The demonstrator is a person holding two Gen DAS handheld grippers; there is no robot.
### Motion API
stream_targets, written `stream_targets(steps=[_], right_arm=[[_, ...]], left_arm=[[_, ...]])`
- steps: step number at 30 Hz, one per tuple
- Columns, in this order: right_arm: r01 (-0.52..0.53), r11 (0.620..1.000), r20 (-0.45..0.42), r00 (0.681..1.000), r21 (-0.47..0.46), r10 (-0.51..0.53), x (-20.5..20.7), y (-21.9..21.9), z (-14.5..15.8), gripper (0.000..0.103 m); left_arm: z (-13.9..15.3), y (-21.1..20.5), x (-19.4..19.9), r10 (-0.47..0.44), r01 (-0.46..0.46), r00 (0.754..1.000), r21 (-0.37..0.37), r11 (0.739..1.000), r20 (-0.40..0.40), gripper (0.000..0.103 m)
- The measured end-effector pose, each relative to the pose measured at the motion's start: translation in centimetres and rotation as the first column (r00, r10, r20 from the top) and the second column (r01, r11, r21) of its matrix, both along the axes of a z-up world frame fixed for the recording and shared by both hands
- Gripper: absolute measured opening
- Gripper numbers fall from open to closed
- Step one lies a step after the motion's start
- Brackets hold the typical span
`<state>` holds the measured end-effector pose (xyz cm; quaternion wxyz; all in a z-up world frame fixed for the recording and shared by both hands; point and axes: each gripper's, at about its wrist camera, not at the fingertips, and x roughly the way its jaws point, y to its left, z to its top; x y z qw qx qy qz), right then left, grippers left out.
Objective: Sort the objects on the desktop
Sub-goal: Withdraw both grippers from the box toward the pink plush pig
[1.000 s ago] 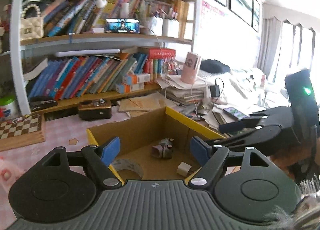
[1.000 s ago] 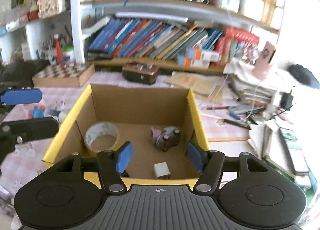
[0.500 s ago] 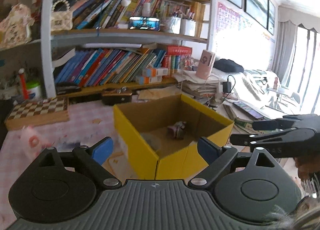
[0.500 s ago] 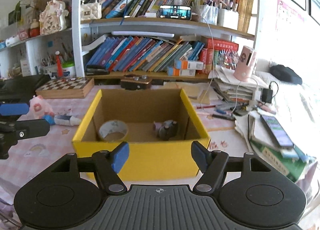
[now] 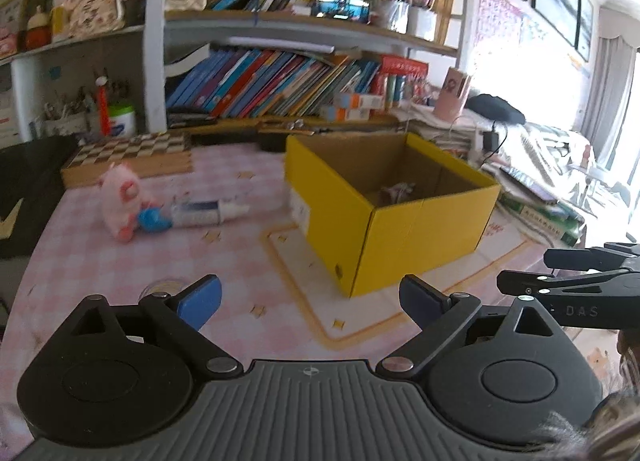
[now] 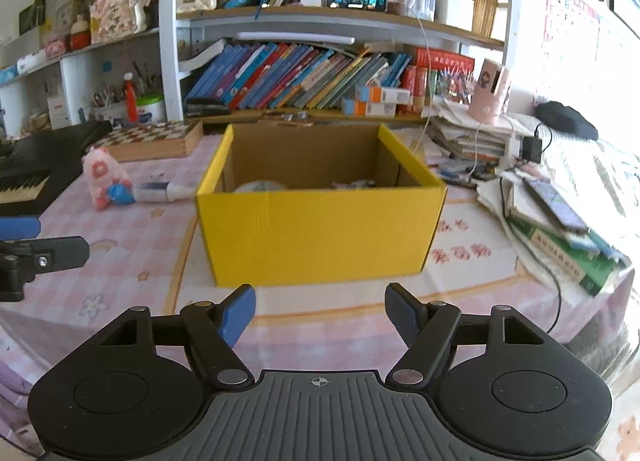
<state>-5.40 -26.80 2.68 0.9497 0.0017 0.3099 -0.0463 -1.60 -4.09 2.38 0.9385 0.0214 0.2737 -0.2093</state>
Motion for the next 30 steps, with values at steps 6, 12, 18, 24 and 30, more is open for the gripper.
stream_targets(steps=[6,12,18,24,30], right_arm=[[-0.002,1.0,-0.015,1.0,0.031,0.002,-0.8,2.2,-1.2,0.074],[-0.071,0.997,-0.045,0.996,0.037,0.073,-1.1,4.5,-1.9,0.074],[-0.169,0.985,-0.057,0.984,0.034,0.171,-0.7,6.8,-2.2,0.074],[-0.248,0.968,-0.063,0.966,0.035,0.25,-0.3,8.6,-2.3,0.074],[-0.301,0.953,-0.073,0.95,0.035,0.303,0.4,9.9,-2.5,0.074]], left_arm=[[-0.8,1.2,-0.6,0.038,-0.038,0.999,0.015,0.999,-0.021,0.098],[-1.2,2.3,-1.3,0.065,-0.064,0.997,0.022,0.998,-0.041,0.098],[-1.4,3.6,-2.4,0.114,-0.113,0.992,0.033,0.993,-0.052,0.099],[-1.5,5.2,-2.7,0.181,-0.18,0.981,0.031,0.983,-0.064,0.099],[-1.7,6.5,-2.4,0.237,-0.236,0.969,0.024,0.971,-0.076,0.099]])
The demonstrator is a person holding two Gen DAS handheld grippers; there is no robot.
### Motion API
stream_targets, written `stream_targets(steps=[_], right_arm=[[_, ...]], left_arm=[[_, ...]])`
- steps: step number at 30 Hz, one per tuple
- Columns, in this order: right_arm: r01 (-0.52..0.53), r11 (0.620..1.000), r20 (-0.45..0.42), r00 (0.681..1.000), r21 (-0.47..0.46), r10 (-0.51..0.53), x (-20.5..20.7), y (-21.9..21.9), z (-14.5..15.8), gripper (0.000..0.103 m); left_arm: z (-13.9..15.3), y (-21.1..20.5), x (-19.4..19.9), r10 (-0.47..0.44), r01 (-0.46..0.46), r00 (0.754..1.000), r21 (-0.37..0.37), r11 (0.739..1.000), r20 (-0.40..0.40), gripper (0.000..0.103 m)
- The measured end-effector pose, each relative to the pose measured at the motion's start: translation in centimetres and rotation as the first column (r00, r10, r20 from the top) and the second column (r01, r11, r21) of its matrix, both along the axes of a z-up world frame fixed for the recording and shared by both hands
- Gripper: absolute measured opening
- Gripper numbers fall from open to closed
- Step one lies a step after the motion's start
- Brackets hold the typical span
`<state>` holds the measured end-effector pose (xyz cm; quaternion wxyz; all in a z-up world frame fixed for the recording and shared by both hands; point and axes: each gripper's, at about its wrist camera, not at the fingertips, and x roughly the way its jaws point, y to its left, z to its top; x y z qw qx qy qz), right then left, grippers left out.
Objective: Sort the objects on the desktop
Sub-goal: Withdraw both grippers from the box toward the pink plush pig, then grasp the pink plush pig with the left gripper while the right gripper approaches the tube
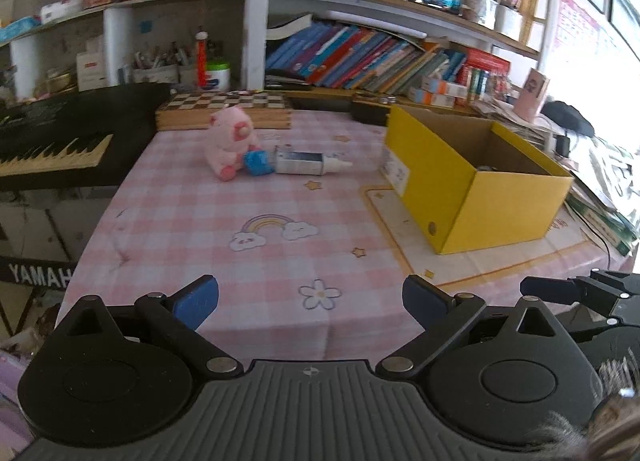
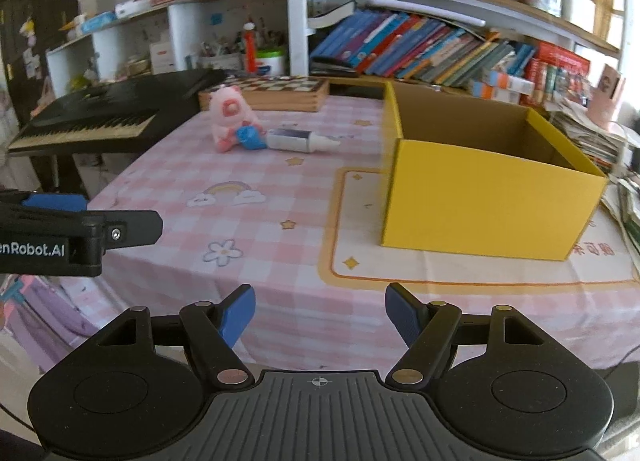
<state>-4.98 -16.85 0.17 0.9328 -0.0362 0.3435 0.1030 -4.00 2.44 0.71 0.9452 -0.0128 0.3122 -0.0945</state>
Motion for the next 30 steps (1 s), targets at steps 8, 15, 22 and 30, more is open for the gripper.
stream_targets(steps=[8,15,22,30], right_arm=[[-0.054,0.999,-0.008,0.999,0.0,0.054,1.9,1.6,-0.2,0.074],[-0.087,0.996,-0.015,0.996,-0.011,0.087,5.0,2.5,-0.3,0.074],[-0.106,0.994,-0.017,0.994,-0.009,0.106,9.3,3.1,-0.4,0.074],[-0.126,0.992,-0.012,0.992,0.002,0.126,14.3,3.5,-0.3,0.074]], left_arm=[[-0.4,1.3,1.8,0.044,-0.044,0.999,-0.003,0.999,-0.018,0.099],[-0.6,1.8,5.0,0.056,-0.056,0.998,-0.008,0.998,-0.032,0.099],[-0.9,2.0,9.2,0.082,-0.083,0.996,-0.015,0.996,-0.042,0.099],[-0.9,2.1,14.6,0.113,-0.113,0.993,-0.007,0.994,-0.04,0.099]])
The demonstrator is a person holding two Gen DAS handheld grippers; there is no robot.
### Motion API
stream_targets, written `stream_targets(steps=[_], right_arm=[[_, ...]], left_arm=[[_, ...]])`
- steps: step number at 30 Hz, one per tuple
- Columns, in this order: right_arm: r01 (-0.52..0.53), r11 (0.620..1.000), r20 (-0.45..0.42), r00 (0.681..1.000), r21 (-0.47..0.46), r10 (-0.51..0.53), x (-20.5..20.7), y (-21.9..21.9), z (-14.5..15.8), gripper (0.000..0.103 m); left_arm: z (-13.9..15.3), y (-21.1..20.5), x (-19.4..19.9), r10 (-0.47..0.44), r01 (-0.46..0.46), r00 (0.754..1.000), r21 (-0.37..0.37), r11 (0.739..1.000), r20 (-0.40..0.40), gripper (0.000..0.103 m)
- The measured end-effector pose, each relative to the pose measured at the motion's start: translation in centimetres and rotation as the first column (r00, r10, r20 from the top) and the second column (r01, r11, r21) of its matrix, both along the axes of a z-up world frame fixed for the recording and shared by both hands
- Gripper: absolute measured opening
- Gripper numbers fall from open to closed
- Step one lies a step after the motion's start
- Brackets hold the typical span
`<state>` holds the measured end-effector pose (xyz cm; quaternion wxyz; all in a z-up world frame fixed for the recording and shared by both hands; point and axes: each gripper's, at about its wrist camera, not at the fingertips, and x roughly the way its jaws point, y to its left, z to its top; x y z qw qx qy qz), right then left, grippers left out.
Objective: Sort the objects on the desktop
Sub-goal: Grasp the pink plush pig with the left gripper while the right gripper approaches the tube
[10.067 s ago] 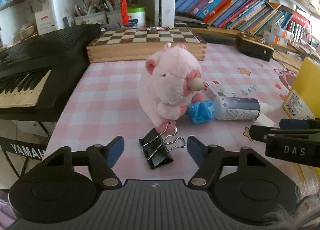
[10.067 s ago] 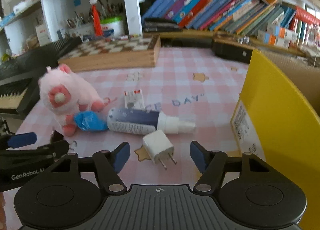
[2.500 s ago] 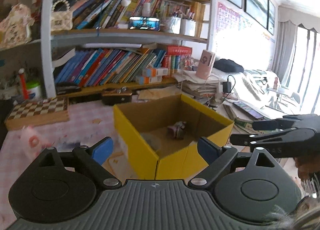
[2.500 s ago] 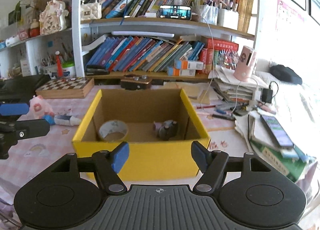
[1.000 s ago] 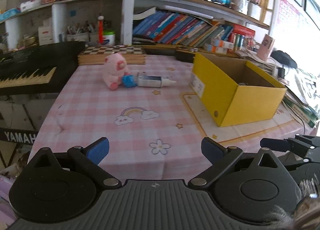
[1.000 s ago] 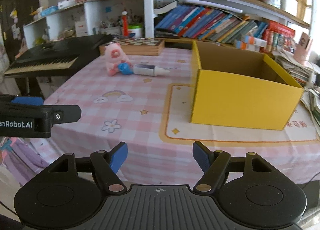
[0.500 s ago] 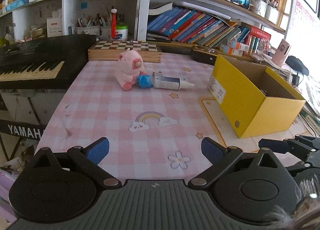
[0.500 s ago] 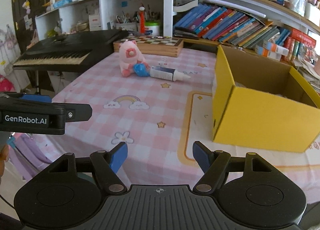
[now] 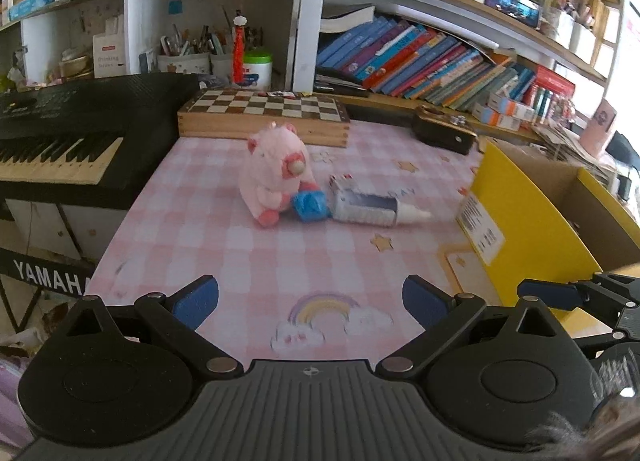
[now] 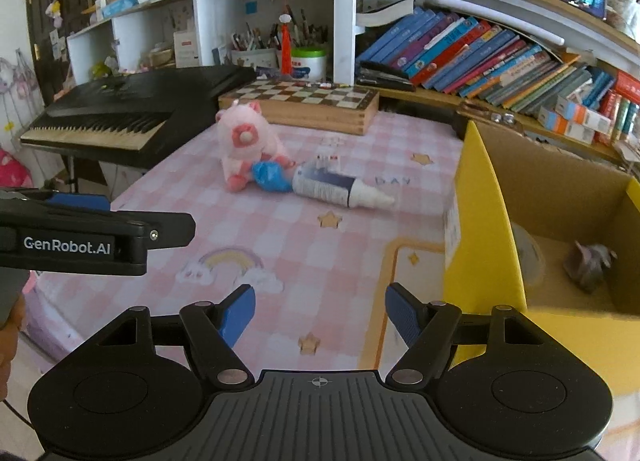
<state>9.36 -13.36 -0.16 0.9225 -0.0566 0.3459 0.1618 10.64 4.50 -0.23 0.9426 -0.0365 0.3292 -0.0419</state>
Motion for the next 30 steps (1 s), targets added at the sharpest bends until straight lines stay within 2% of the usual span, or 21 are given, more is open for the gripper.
stream_targets(steps=[15,23,30], right_arm=[[0.027,1.0,-0.033,0.999,0.016,-0.027,8.7,1.7,-1.1,0.074],[-0.005,0.999,-0.066,0.998,-0.053,0.002,13.2,2.9,-2.0,0.074],[-0.101,0.983,-0.083,0.993,-0.153,0.089,16.2,4.6,-3.1,0.074]], left_arm=[[-1.0,1.4,9.8,0.059,-0.059,0.998,0.012,0.998,-0.008,0.1],[-2.0,1.5,15.1,0.061,-0.061,0.998,-0.012,0.998,-0.016,0.1],[-3.9,1.5,18.3,0.087,-0.089,0.993,-0.019,0.996,-0.077,0.097]])
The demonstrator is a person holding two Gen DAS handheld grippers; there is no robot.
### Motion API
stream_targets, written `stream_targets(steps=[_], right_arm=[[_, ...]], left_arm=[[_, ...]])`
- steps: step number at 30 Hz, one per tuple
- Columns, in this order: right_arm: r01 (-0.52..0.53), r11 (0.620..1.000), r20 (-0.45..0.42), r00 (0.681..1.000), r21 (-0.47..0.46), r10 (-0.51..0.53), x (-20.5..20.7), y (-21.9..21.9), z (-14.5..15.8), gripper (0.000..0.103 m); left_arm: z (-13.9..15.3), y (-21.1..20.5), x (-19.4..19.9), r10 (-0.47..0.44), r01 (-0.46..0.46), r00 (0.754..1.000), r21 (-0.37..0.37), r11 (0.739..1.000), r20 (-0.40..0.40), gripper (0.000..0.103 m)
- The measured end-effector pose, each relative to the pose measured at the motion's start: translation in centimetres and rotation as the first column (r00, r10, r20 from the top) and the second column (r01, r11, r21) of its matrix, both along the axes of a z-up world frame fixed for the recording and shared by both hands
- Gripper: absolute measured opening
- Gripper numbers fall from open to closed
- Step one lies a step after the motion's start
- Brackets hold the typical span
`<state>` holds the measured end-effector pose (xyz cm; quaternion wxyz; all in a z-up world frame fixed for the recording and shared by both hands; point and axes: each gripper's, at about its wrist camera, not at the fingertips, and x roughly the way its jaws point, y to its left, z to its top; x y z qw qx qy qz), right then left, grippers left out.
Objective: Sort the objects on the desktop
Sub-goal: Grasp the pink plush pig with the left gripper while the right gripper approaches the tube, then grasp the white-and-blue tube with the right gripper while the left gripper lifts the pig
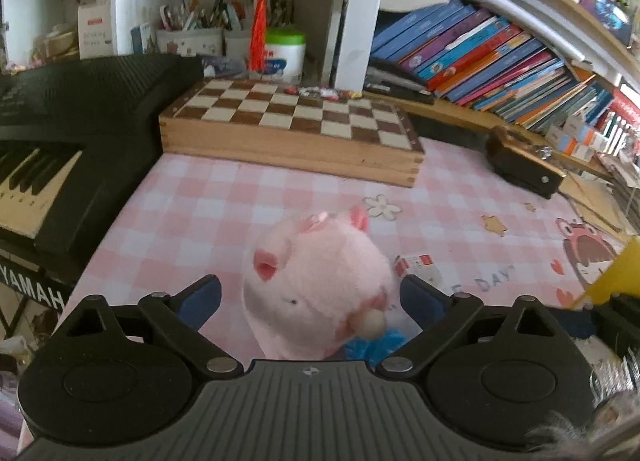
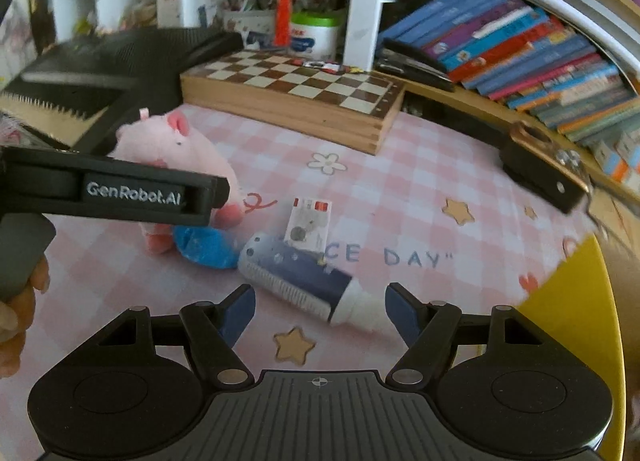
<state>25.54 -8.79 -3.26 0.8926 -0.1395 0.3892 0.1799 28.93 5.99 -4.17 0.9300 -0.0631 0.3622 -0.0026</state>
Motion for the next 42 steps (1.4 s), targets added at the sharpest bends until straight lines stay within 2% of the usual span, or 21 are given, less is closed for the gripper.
stream_targets(steps=[6,7,9,13,15,17,20,25,33,42], right_arm=[[-0.127,0.991,-0.027,0.992,-0.041,0.126,2.1,0.9,-0.4,0.074],[-0.165,0.985,-0.044,0.986,-0.042,0.164,2.4,1.1,-0.4,0.074],[-0.218,0.975,-0.097,0.972,-0.035,0.214,3.2,1.3,-0.7,0.073],[-0.241,0.971,-0.171,0.957,-0.014,0.235,4.4,1.6,-1.3,0.068],[-0.234,0.972,-0.172,0.959,-0.018,0.227,4.2,1.6,-1.5,0.063],[-0.227,0.974,-0.178,0.959,-0.011,0.221,3.8,1.4,-1.4,0.046],[-0.229,0.973,-0.2,0.954,0.0,0.225,3.3,1.2,-1.2,0.033],[-0.232,0.973,-0.207,0.953,-0.021,0.223,0.7,1.1,-0.9,0.032],[-0.16,0.986,-0.186,0.969,0.038,0.165,-1.5,0.4,-0.1,0.032],[-0.054,0.987,-0.116,0.991,0.149,0.071,-3.0,-1.8,3.3,0.032]], left_arm=[[-1.1,0.7,1.1,0.001,-0.003,0.999,-0.045,0.999,-0.042,0.084],[-1.2,0.8,1.2,-0.003,0.001,0.999,-0.054,0.999,-0.043,0.08],[-1.4,0.8,1.3,0.0,-0.002,0.999,-0.061,0.998,-0.042,0.077],[-1.3,0.9,1.3,0.019,-0.021,0.999,-0.056,0.998,-0.029,0.069],[-1.1,1.0,1.3,0.023,-0.024,0.999,-0.061,0.998,-0.026,0.066],[-0.8,1.2,1.1,0.029,-0.031,0.999,-0.067,0.997,-0.022,0.064],[0.0,1.6,0.4,0.04,-0.04,0.999,-0.083,0.996,0.003,0.063],[1.9,2.6,-1.3,0.061,-0.055,0.997,-0.111,0.992,0.05,0.063],[4.2,4.3,-4.4,0.079,-0.067,0.992,-0.121,0.99,0.095,0.063],[6.3,5.5,-8.0,0.099,-0.081,0.987,-0.146,0.986,0.126,0.063]])
